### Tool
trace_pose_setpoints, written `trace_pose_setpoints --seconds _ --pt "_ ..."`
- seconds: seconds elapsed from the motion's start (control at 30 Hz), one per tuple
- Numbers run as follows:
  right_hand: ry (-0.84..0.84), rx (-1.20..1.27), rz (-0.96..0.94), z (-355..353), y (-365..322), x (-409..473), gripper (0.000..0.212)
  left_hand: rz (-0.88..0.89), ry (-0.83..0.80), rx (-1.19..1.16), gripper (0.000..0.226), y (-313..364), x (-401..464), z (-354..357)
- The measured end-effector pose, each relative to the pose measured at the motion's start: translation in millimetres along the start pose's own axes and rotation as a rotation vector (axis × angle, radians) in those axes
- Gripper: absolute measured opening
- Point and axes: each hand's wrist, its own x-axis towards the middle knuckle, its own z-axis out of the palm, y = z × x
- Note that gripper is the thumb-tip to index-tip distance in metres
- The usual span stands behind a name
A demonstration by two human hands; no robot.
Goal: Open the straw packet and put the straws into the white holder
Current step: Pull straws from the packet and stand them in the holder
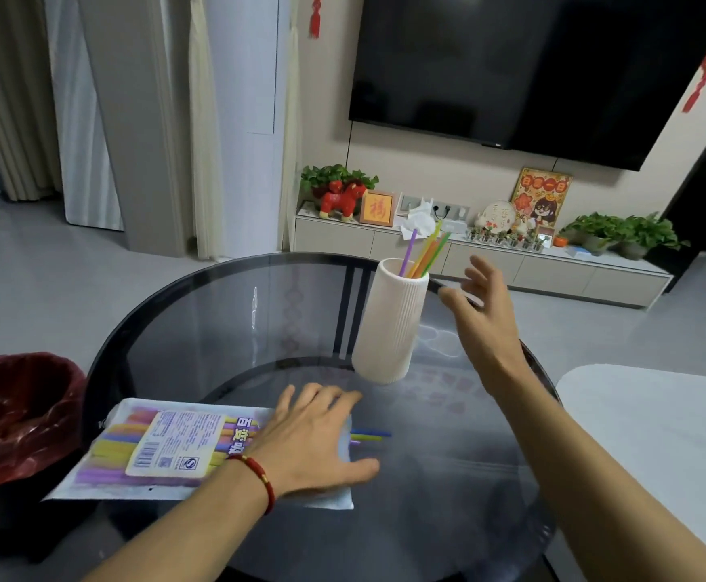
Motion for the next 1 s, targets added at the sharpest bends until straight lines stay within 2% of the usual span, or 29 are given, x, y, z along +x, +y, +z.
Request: trace_pose_setpoints --seconds 0.07,0.1,0.13,0.2,0.27,0.33,0.4,0.5,0.63,0.73,0.8,0.9,1.0 --pt "0.097 -0.031 -0.029 -4.3 20.9 -31.2 0.042 0.024 -0.145 0.021 0.120 -10.6 -9.3 -4.5" --pt "0.070 -0.077 -0.019 -4.6 33.2 -47.3 0.031 0.032 -0.226 0.050 0.128 -15.6 -13.8 -6.9" --pt "-0.014 -0.141 0.003 -4.0 46.4 -62.5 0.024 0.045 -0.296 0.079 0.133 -18.9 -17.3 -9.2" --pt "-0.294 -0.310 0.051 -0.9 69.8 -87.3 0.025 0.084 -0.373 0.108 0.134 -21.6 -21.4 -12.8" --pt "-0.560 -0.429 0.018 4.0 82.5 -102.4 0.035 0.113 -0.354 0.088 0.132 -20.0 -22.7 -16.6" --pt "-0.662 -0.442 -0.082 9.8 86.4 -108.2 0.036 0.145 -0.274 0.080 0.128 -18.1 -21.5 -20.7" --pt "-0.647 -0.360 -0.115 16.9 86.0 -111.6 0.024 0.174 -0.181 0.058 0.123 -17.3 -19.5 -23.9" --pt "-0.593 -0.172 -0.077 28.3 87.3 -117.5 0.012 0.178 -0.131 -0.030 0.120 -16.7 -19.6 -28.0" --pt "-0.550 -0.005 -0.064 38.9 84.7 -119.7 0.019 0.192 -0.068 -0.101 0.119 -12.8 -21.4 -30.7" --pt "-0.687 0.114 -0.062 44.9 80.4 -121.4 0.025 0.183 -0.051 -0.154 0.118 -8.3 -21.8 -32.4" --pt "-0.716 0.091 -0.066 51.8 80.5 -126.5 0.022 0.183 -0.056 -0.180 0.117 -6.6 -22.3 -31.6" --pt "-0.662 0.050 -0.102 58.8 81.9 -128.7 0.010 0.182 -0.071 -0.187 0.114 -5.2 -22.1 -28.0" --pt "-0.610 0.021 -0.091 48.2 81.7 -115.2 0.014 0.158 -0.050 -0.138 0.111 -10.5 -20.7 -27.0"
